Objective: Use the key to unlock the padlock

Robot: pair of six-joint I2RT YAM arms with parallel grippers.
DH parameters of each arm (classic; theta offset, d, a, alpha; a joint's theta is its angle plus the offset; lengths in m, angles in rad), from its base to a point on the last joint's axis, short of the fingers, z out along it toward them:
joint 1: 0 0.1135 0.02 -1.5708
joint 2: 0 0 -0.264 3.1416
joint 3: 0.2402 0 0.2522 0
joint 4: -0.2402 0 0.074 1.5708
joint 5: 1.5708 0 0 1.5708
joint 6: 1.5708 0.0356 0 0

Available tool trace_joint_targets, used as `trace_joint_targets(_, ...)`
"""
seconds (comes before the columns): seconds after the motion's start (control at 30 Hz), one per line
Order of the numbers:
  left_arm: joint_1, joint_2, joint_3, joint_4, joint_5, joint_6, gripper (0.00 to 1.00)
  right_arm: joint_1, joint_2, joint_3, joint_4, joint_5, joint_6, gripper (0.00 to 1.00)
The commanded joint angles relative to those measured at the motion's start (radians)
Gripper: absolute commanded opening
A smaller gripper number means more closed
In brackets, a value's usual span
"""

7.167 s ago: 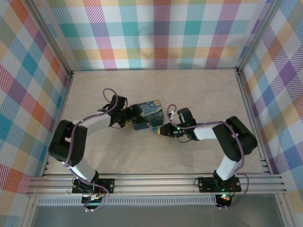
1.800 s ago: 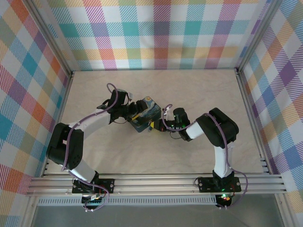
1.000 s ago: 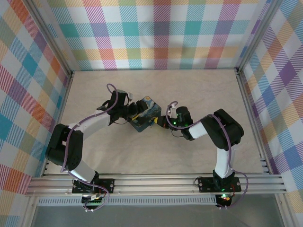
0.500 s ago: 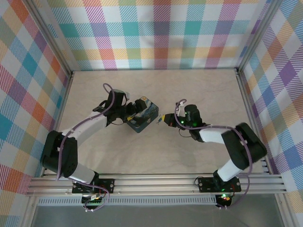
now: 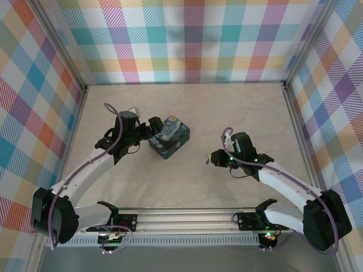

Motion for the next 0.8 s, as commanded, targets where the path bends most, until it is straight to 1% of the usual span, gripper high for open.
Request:
trace_joint_targets(0.0,0.009,-0.045,-0.02,-0.028,-0.133,0.024,1.0,0.009,-0.01,-0.038,-0.15,0.005,0.006,0.06)
trace_joint_targets(0.13,0.009,-0.067,-0.018,-0.063,-0.182,0.058,1.0,0.009,0.058,-0.055,-0.113,-0.005,0.002,0.07)
trace_joint_targets(0.33,0.009,-0.078,-0.013,-0.075,-0.184,0.086,1.0,0.009,0.191,-0.029,-0.025,-0.022,-0.024,0.09)
trace_joint_targets(0.4,0.009,-0.076,-0.01,-0.118,-0.195,0.102,1.0,0.009,0.221,-0.019,-0.009,-0.023,-0.035,0.12)
trace_joint_targets(0.47,0.011,-0.078,-0.005,-0.14,-0.229,0.107,1.0,0.01,0.24,-0.019,0.012,-0.02,-0.035,0.19)
trace_joint_targets(0.53,0.013,-0.084,-0.004,-0.149,-0.251,0.11,1.0,0.009,0.238,-0.018,0.022,-0.016,-0.035,0.25)
trace_joint_targets(0.6,0.017,-0.095,-0.003,-0.155,-0.265,0.112,1.0,0.009,0.219,-0.013,0.019,-0.007,-0.038,0.29)
trace_joint_targets(0.77,0.024,-0.138,0.004,-0.16,-0.313,0.126,1.0,0.001,0.097,0.016,-0.035,0.086,-0.088,0.39)
